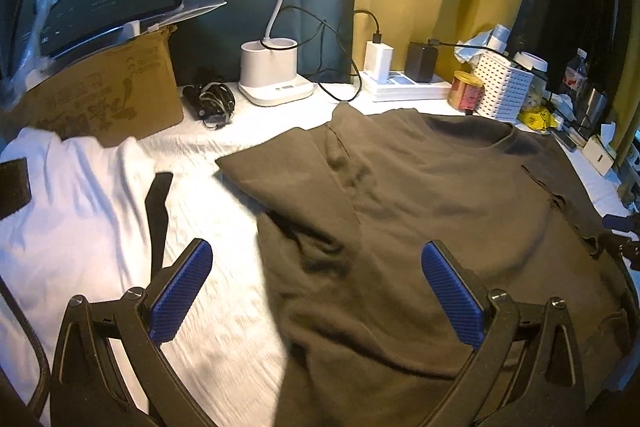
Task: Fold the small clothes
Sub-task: 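Lower the left gripper to the shirt's other side edge and close on it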
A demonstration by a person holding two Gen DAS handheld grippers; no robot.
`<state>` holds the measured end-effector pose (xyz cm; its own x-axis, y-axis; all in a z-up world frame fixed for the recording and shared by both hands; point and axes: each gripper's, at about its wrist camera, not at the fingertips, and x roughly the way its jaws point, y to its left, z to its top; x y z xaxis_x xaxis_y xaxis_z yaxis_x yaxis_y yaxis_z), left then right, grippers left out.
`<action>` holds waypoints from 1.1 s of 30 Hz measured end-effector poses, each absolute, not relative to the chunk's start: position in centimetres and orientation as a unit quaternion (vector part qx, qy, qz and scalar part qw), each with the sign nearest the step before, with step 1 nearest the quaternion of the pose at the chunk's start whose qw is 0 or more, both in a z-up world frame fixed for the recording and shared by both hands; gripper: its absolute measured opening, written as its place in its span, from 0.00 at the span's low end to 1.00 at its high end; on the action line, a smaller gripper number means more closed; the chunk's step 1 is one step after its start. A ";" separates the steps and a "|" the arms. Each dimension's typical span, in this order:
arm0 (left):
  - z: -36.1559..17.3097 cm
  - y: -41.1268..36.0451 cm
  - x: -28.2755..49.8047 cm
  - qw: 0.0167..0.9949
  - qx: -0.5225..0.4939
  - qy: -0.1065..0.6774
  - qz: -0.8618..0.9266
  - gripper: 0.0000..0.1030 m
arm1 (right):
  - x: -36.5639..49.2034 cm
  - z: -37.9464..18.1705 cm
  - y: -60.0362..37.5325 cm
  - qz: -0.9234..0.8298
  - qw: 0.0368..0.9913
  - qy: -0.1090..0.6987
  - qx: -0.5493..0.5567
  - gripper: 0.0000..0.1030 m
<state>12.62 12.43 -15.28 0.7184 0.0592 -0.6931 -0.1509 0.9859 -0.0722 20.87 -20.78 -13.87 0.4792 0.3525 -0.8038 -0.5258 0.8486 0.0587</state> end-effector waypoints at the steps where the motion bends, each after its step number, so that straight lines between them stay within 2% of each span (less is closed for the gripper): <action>1: -15.4 12.9 13.1 0.925 -0.061 0.371 0.054 0.99 | 21.1 -13.8 -20.6 0.254 0.856 0.440 -0.094 0.57; 2: -15.5 13.2 13.6 0.925 -0.058 0.372 0.053 0.98 | 21.3 -13.8 -20.6 0.252 0.858 0.439 -0.091 0.57; 6: -16.0 14.5 15.9 0.922 -0.052 0.382 0.033 0.79 | 22.0 -13.9 -20.4 0.244 0.862 0.437 -0.080 0.57; 8: -16.5 15.2 17.0 0.919 -0.052 0.390 0.034 0.75 | 22.4 -14.0 -20.3 0.239 0.863 0.438 -0.076 0.57; 16: -17.9 18.0 20.5 0.911 -0.085 0.402 0.022 0.75 | 23.5 -14.3 -20.5 0.226 0.869 0.437 -0.064 0.57; 17: -18.2 18.3 20.9 0.909 -0.091 0.407 0.015 0.64 | 23.6 -14.4 -20.5 0.225 0.868 0.437 -0.064 0.57; 18: -18.5 18.4 21.3 0.905 -0.096 0.413 0.010 0.50 | 23.7 -14.4 -20.5 0.225 0.868 0.437 -0.064 0.57; 20: -19.1 18.5 21.6 0.903 -0.096 0.418 0.008 0.42 | 23.8 -14.5 -20.6 0.225 0.868 0.437 -0.062 0.57; 23: -19.2 18.0 21.5 0.904 -0.080 0.420 0.002 0.03 | 23.8 -14.6 -20.7 0.226 0.868 0.438 -0.058 0.57; 33: -17.7 20.1 18.0 0.918 -0.077 0.378 0.088 0.03 | 23.6 -14.6 -21.2 0.233 0.869 0.434 -0.050 0.57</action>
<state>18.03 20.15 -17.72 0.6983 0.1034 -0.7083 -0.2204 0.9725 -0.0753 23.58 -21.19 -14.56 0.5144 0.3614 -0.7777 -0.4484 0.8864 0.1154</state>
